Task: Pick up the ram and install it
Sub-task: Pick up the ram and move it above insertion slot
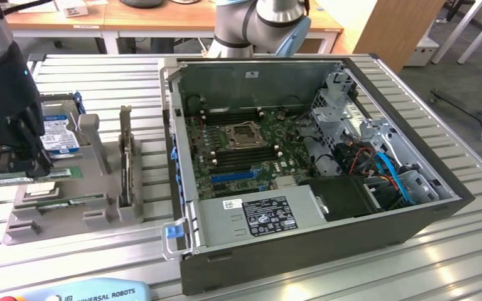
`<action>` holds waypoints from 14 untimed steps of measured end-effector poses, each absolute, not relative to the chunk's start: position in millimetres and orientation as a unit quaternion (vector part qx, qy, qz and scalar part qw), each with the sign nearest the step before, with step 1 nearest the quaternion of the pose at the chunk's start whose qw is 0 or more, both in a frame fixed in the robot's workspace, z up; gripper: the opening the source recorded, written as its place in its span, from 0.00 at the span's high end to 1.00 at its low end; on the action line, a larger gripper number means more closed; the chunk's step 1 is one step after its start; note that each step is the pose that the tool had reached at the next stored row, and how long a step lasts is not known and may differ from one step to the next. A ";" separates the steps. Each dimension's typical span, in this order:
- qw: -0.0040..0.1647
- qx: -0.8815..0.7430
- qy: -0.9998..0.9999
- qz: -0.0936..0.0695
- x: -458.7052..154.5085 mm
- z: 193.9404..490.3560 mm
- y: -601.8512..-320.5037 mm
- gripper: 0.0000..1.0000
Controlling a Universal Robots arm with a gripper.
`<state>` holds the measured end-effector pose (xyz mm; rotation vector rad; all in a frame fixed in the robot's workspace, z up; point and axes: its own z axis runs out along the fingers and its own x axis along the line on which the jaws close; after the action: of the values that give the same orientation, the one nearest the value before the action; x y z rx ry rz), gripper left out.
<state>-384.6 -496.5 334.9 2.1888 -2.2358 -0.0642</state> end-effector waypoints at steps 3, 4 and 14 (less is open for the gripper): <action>0.006 0.699 -0.714 -0.021 -384.6 345.6 -496.5 0.89; 0.006 0.699 -0.714 -0.021 -384.6 349.5 -496.5 0.89; 0.006 0.699 -0.714 -0.021 -384.6 389.3 -496.5 0.89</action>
<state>-384.6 -496.5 389.3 2.1889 -2.2359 -0.0642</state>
